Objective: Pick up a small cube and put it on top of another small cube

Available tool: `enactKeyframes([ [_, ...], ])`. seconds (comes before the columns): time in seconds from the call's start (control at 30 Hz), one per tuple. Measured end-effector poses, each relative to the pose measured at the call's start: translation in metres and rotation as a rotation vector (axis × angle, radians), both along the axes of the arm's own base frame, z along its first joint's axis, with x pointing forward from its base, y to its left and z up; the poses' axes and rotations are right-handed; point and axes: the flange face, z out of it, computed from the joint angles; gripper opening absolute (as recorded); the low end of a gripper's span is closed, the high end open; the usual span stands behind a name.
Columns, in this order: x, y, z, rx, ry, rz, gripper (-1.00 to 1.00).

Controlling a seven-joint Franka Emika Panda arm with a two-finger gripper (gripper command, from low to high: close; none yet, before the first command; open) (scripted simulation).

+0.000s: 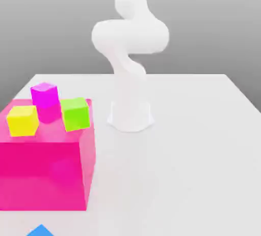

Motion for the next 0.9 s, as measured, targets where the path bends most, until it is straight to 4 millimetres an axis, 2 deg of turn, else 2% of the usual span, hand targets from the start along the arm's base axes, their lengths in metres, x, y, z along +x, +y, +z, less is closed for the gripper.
enactKeyframes([
  [0.23,0.081,-0.035,-0.089,-0.033,0.161,0.182,0.00],
  [0.47,0.138,-0.066,-0.192,-0.078,0.298,0.343,0.00],
  [0.67,0.165,-0.096,-0.287,-0.132,0.407,0.468,0.00],
  [0.9,0.174,-0.130,-0.393,-0.223,0.534,0.620,0.00],
])
